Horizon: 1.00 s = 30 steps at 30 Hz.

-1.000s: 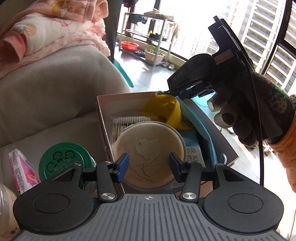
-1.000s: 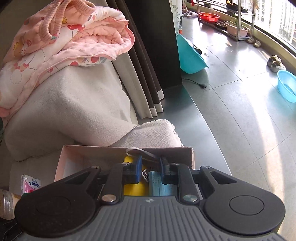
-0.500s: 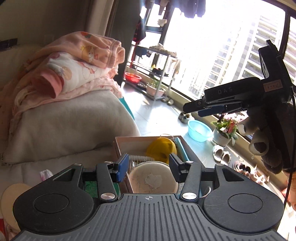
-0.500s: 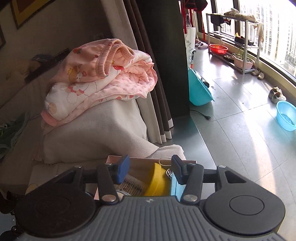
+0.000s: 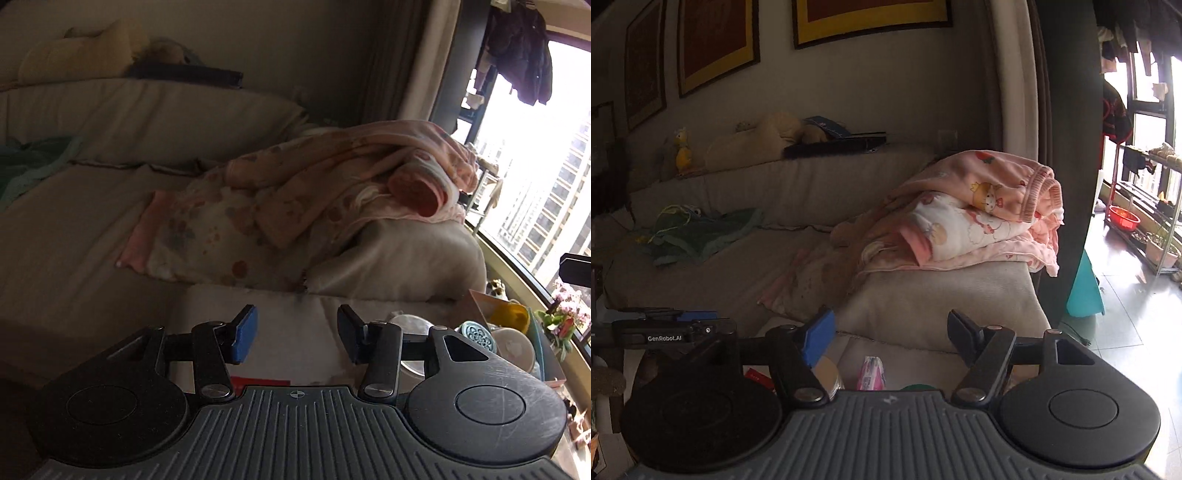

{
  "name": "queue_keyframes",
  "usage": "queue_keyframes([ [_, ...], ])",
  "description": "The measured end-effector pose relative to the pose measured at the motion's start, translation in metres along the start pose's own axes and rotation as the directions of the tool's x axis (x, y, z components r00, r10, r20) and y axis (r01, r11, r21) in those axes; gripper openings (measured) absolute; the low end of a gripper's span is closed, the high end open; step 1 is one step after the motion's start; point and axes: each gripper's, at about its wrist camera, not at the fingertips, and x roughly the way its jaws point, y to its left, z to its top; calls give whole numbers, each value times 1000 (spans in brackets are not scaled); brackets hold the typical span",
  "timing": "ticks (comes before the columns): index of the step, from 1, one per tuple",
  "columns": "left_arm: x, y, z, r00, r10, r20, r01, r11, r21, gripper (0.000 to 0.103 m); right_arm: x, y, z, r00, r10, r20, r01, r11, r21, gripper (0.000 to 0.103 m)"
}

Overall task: Organize soft objects
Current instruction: 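Withdraw both open tools from the pink box toward the table, then grasp the red tea sachet with the left tool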

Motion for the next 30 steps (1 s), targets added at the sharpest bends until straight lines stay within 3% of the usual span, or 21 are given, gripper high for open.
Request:
queue_keyframes([
  [5, 22, 25, -36, 994, 13, -110, -14, 1000, -7, 52, 30, 59, -47, 996, 61, -64, -68, 990, -121, 68],
  [9, 32, 12, -58, 987, 32, -155, -17, 995, 97, 52, 52, 88, -96, 987, 83, -141, -106, 981, -164, 68],
  [12, 38, -5, -75, 979, 99, -177, -55, 970, 236, 52, 67, 100, -132, 972, 68, -223, -109, 979, -175, 68],
  [15, 47, -15, -85, 968, 102, -231, -30, 955, 294, 53, 74, 105, -157, 968, 35, -249, -85, 977, -196, 68],
  [18, 54, -23, -92, 965, 76, -251, 10, 946, 325, 76, 78, 106, -170, 972, 17, -235, -70, 973, -221, 68],
  [19, 56, -24, -92, 963, 62, -261, 25, 948, 318, 85, 79, 107, -174, 973, 15, -230, -68, 972, -227, 68],
  [21, 58, -22, -90, 960, 31, -277, 51, 958, 283, 93, 80, 108, -181, 975, 12, -224, -66, 970, -235, 68],
  [24, 53, -17, -81, 972, -1, -234, 56, 972, 228, 88, 78, 110, -191, 979, 10, -201, -59, 969, -241, 68],
  [26, 53, -16, -78, 979, 70, -191, -20, 967, 254, 87, 76, 111, -195, 985, 3, -175, -48, 967, -251, 69],
  [28, 60, -12, -75, 974, 105, -200, -52, 966, 255, 87, 74, 111, -197, 986, -1, -166, -41, 968, -246, 70],
  [30, 67, -7, -74, 967, 94, -235, -41, 974, 223, 87, 74, 110, -197, 986, -2, -167, -39, 970, -239, 71],
])
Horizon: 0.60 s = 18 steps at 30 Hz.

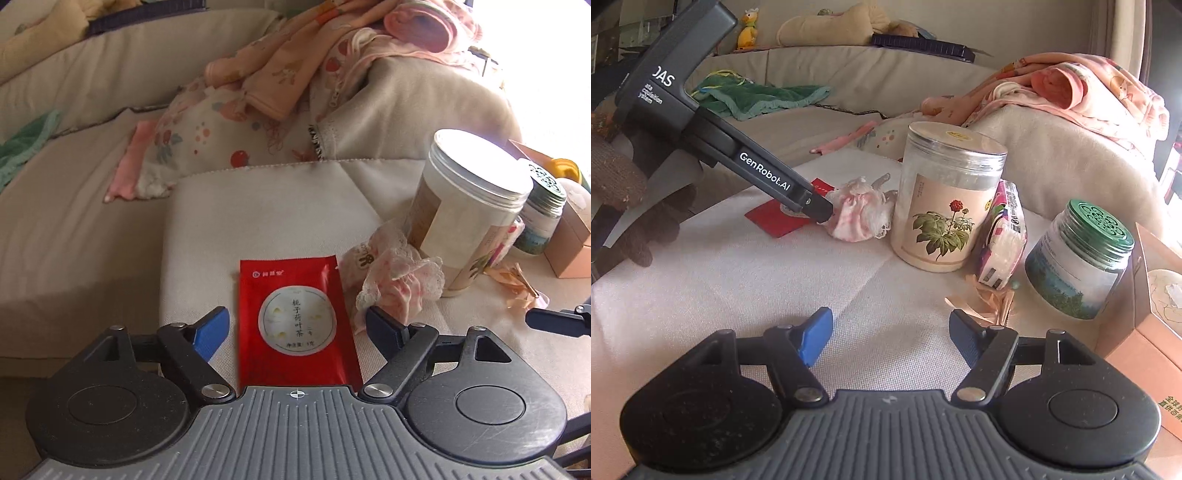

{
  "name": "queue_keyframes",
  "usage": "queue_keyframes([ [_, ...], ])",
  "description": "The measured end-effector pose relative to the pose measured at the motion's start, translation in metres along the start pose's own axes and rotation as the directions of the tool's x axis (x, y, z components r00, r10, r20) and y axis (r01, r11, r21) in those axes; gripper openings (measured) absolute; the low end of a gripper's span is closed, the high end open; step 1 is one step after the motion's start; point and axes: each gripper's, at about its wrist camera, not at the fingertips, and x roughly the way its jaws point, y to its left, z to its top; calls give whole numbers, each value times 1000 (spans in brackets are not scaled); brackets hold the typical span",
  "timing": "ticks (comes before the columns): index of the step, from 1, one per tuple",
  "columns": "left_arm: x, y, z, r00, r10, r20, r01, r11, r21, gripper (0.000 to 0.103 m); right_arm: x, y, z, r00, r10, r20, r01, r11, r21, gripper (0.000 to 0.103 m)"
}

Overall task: Organize soft objects
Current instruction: 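Grasp the red tea sachet with the left tool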

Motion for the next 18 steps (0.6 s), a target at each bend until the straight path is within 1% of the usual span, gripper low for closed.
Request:
queue_keyframes([
  [2, 3, -1, -1, 1000, -3, 5, 3, 1000, 10, 88, 1, -3, 1, 1000, 7, -4, -7, 1000, 21, 73],
  [6, 9, -6, 0, 1000, -3, 2, 3, 999, 47, 95, 4, -10, 1, 1000, 17, -17, -16, 998, 62, 78],
  [8, 11, -8, -1, 1000, 2, 1, -2, 998, 68, 96, 6, -14, 2, 999, 24, -25, -22, 996, 83, 81],
  [12, 11, -7, 1, 1000, 1, -14, 0, 998, 62, 96, 9, -19, 2, 998, 44, -34, -40, 993, 114, 82],
  [14, 11, -8, 1, 1000, 4, -19, -3, 998, 61, 96, 10, -23, 1, 998, 55, -42, -49, 989, 138, 86],
  [16, 11, -9, 1, 1000, 4, -24, -3, 998, 65, 96, 10, -23, 1, 997, 59, -44, -53, 990, 134, 87],
  [18, 9, -8, 0, 1000, -2, -31, 5, 998, 70, 96, 11, -23, 1, 996, 70, -50, -63, 989, 131, 90],
])
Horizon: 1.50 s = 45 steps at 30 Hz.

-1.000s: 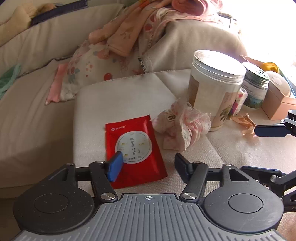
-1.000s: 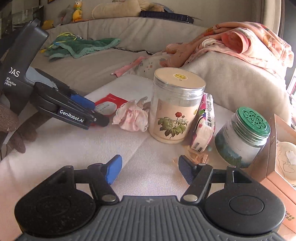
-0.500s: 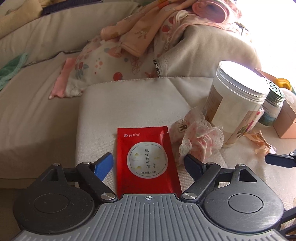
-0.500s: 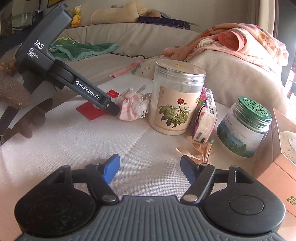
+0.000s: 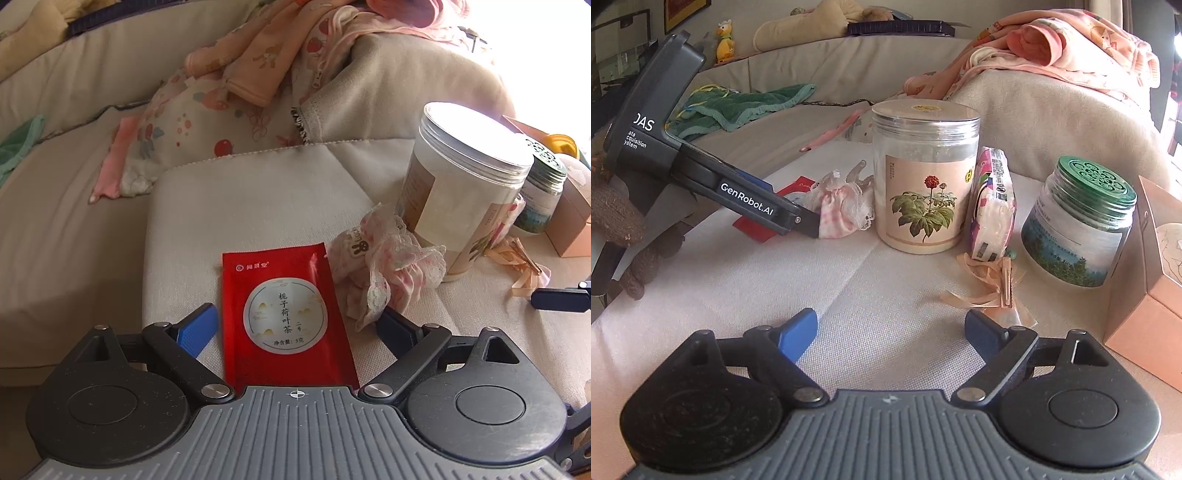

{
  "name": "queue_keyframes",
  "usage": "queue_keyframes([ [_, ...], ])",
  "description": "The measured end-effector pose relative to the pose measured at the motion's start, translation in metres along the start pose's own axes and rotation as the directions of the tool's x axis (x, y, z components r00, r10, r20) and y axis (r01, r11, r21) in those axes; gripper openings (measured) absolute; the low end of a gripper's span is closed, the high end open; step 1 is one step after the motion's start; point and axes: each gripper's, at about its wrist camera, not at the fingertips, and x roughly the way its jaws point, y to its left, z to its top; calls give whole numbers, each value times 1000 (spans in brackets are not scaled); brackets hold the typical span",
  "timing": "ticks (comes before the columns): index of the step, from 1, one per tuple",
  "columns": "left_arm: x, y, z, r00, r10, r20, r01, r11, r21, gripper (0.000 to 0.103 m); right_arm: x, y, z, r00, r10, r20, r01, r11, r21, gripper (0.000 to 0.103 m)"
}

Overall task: Organize soft objects
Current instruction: 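Grasp the red tea sachet with the left tool, then grasp the pink lace cloth with the right tool while the left tool holds the sachet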

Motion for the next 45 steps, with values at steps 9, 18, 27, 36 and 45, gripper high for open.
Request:
queue_keyframes([
  [9, -16, 12, -18, 998, -58, 0, 57, 997, 52, 96, 3, 4, 0, 999, 27, -34, -28, 999, -31, 103],
  [18, -1, 17, -3, 999, 27, 20, -27, 1000, -12, 96, 3, 3, -1, 999, 25, -30, -26, 999, -33, 103],
  [27, -11, 18, -14, 994, 52, 99, -46, 997, -64, 64, 3, 3, -1, 999, 26, -30, -27, 999, -35, 103],
  [36, -25, 27, -29, 989, 11, 146, 8, 991, -131, 54, -8, 42, 14, 995, -58, 81, 79, 955, -286, 78],
  [45, -35, 41, -42, 984, -27, 176, 63, 977, -205, 54, 35, 98, 54, 981, -138, 137, 189, 837, -514, 50],
])
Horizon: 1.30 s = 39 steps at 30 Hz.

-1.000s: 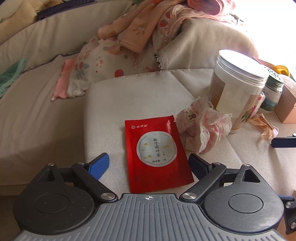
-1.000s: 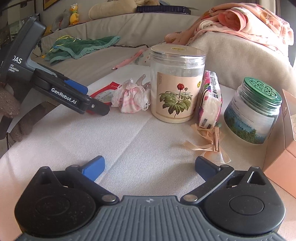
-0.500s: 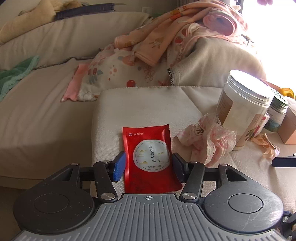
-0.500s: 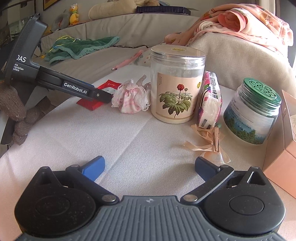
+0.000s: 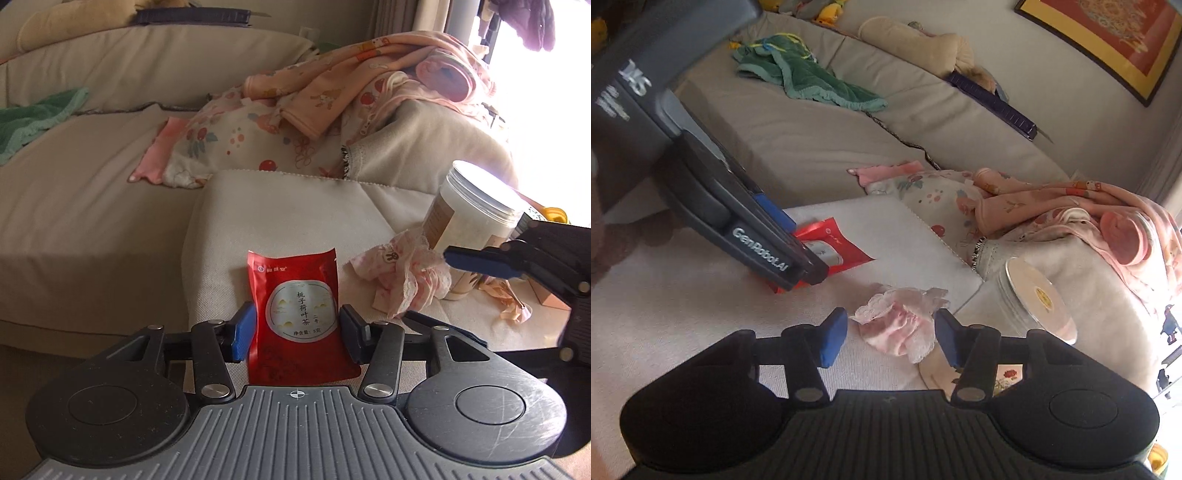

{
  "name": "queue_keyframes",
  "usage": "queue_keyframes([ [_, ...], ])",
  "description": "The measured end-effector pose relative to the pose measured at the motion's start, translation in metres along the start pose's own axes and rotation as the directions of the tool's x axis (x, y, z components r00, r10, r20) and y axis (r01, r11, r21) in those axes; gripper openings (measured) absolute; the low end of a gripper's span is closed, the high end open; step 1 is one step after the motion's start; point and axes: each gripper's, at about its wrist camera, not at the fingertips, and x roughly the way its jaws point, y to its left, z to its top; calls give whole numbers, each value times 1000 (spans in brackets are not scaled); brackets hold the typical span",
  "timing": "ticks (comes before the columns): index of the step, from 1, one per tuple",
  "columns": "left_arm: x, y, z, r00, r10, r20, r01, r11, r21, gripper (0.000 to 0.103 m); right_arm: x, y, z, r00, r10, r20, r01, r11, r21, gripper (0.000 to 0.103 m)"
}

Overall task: Organize soft objects
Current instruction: 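Grasp the pink lace cloth with the right tool while the left tool holds the sachet, then carry the sachet and lace cloth into the pink box and open both tools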

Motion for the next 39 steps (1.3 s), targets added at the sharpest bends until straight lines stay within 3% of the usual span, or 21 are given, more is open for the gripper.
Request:
queue_keyframes([
  [3, -2, 3, -2, 1000, -9, 12, 9, 1000, -17, 54, 21, 2, 5, 999, -25, -48, 25, 1000, -8, 48],
  [7, -5, 7, -4, 999, -16, 28, 17, 998, -56, 53, 27, -3, 9, 997, 21, -79, -19, 999, 25, 13],
  [12, -17, 10, 6, 998, -10, 69, 17, 995, -95, 52, 10, -31, 22, 984, 172, -44, -162, 969, 184, 10],
  [17, -49, -10, 54, 983, 22, 183, -21, 1000, -6, 51, -31, -94, 52, 968, 231, 100, -251, 916, 313, 10],
  [22, -74, -60, 108, 954, -8, 299, -26, 993, 111, 51, -92, -175, 67, 958, 152, 244, -242, 882, 405, 10],
  [27, -73, -136, 138, 942, -121, 313, 53, 975, 217, 51, -152, -226, 36, 950, -47, 310, -98, 895, 435, 10],
  [30, -58, -193, 143, 938, -210, 276, 130, 950, 283, 52, -176, -251, 9, 947, -108, 304, -48, 884, 465, 10],
  [34, -30, -264, 139, 929, -327, 174, 254, 904, 343, 52, -208, -288, -39, 944, -201, 261, 37, 852, 522, 10],
  [39, 11, -326, 134, 909, -415, 41, 383, 870, 310, 52, -238, -336, -113, 933, -316, 172, 143, 766, 627, 10],
])
